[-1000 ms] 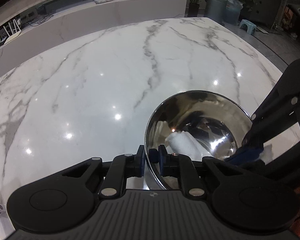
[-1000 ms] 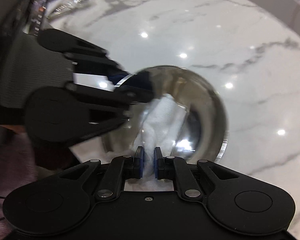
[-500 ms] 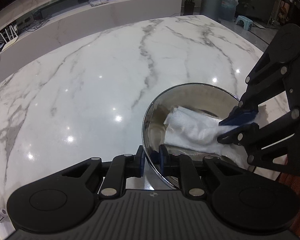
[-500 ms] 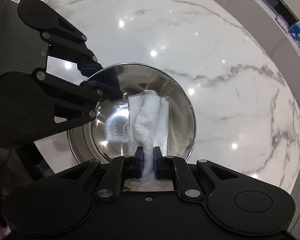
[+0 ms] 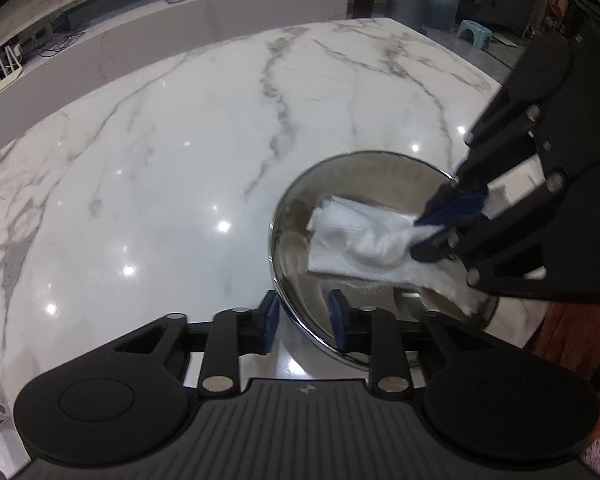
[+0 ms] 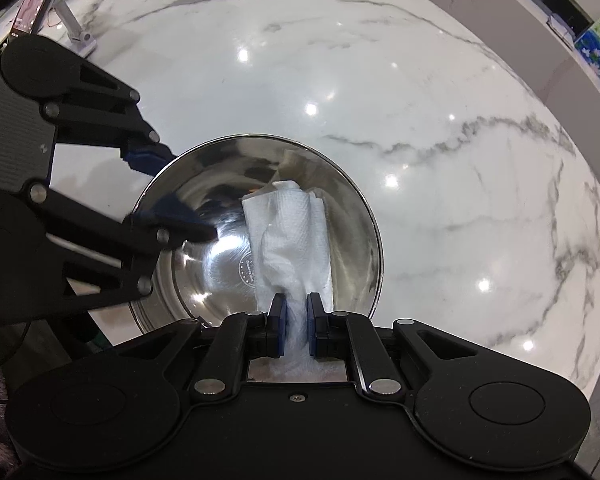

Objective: Clean bowl
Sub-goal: 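Hold the bowl rim with the left gripper while the right gripper wipes the towel around inside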

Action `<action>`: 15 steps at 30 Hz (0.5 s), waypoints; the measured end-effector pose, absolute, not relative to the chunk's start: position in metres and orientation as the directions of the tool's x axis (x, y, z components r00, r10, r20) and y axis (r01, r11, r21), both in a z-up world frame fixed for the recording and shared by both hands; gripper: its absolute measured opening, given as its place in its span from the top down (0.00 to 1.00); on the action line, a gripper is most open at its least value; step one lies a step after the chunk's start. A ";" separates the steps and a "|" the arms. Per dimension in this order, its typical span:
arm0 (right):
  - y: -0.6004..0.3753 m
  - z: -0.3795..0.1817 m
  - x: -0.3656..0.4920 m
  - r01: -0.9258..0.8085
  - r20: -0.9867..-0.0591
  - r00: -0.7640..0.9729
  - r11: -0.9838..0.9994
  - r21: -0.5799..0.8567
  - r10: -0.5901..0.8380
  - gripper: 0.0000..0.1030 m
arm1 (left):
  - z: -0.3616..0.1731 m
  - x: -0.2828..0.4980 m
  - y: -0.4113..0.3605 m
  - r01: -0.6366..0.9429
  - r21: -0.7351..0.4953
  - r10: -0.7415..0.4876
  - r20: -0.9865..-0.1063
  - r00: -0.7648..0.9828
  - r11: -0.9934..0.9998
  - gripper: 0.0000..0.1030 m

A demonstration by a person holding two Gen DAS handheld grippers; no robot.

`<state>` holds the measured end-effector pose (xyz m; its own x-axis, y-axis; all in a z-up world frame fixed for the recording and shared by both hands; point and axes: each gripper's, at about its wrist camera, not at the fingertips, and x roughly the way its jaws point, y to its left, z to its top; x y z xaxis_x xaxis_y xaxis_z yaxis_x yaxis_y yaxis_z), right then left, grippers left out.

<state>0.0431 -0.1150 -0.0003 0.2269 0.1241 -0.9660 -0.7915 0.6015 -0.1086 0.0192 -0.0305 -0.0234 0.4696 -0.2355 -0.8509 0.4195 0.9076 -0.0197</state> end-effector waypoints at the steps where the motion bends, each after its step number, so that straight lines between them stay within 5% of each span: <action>1: -0.115 -0.001 0.043 -0.790 -0.967 0.219 0.606 -0.099 0.128 0.92 | -0.023 0.021 -0.031 0.415 -0.007 -0.226 -0.848 0.479 0.910 0.86; 11: -0.117 0.002 0.043 -0.771 -0.955 0.017 0.612 0.176 0.297 0.91 | -0.023 0.028 -0.032 0.395 0.025 -0.195 -0.840 0.506 0.918 0.88; 15: -0.114 -0.003 0.046 -0.781 -0.962 0.005 0.601 0.167 0.273 0.91 | -0.024 0.028 -0.032 0.399 0.026 -0.197 -0.839 0.508 0.917 0.88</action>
<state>0.0459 -0.1142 -0.0034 0.0052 0.2734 -0.9619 -0.7815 0.6013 0.1667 0.0284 -0.0316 -0.0235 0.5076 -0.1973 -0.8387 0.3989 0.9166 0.0258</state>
